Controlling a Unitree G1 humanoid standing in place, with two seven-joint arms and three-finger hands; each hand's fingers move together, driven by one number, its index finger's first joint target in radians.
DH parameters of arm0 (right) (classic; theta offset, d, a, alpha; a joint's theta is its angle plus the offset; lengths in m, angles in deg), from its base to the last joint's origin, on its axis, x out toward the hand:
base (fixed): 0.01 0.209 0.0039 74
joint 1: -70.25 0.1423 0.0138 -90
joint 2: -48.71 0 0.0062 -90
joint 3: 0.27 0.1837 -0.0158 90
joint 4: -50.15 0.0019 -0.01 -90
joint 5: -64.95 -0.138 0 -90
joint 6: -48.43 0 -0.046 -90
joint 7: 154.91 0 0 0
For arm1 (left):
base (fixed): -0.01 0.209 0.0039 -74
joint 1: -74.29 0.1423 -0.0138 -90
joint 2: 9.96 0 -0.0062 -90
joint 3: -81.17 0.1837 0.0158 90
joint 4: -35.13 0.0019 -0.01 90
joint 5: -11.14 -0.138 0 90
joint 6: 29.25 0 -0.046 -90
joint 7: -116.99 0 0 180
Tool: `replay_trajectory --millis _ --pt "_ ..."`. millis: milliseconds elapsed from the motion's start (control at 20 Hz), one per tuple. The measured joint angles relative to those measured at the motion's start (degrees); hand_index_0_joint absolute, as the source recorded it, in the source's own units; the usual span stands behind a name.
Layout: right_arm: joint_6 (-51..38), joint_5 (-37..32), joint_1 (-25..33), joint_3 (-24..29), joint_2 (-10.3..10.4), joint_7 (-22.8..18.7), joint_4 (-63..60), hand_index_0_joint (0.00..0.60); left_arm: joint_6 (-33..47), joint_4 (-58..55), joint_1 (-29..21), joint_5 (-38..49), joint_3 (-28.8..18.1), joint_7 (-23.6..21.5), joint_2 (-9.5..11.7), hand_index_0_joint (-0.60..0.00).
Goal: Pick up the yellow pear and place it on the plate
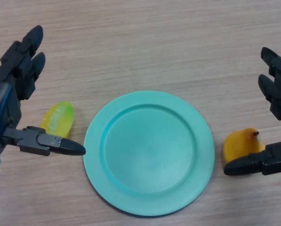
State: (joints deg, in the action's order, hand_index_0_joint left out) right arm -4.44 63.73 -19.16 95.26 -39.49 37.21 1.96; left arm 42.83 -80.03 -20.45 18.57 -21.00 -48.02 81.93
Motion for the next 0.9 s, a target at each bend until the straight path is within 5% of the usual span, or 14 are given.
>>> replay_trajectory --millis 500,900 --pt "-4.26 0.55 -0.23 -0.01 0.0 0.0 -3.32 0.0 0.0 0.01 0.02 -0.03 0.0 0.0 0.0 0.0" --pt "-26.66 -1.0 -2.39 2.57 0.0 1.23 -21.15 0.0 0.0 0.01 -0.16 -0.18 0.06 0.0 0.01 0.0"
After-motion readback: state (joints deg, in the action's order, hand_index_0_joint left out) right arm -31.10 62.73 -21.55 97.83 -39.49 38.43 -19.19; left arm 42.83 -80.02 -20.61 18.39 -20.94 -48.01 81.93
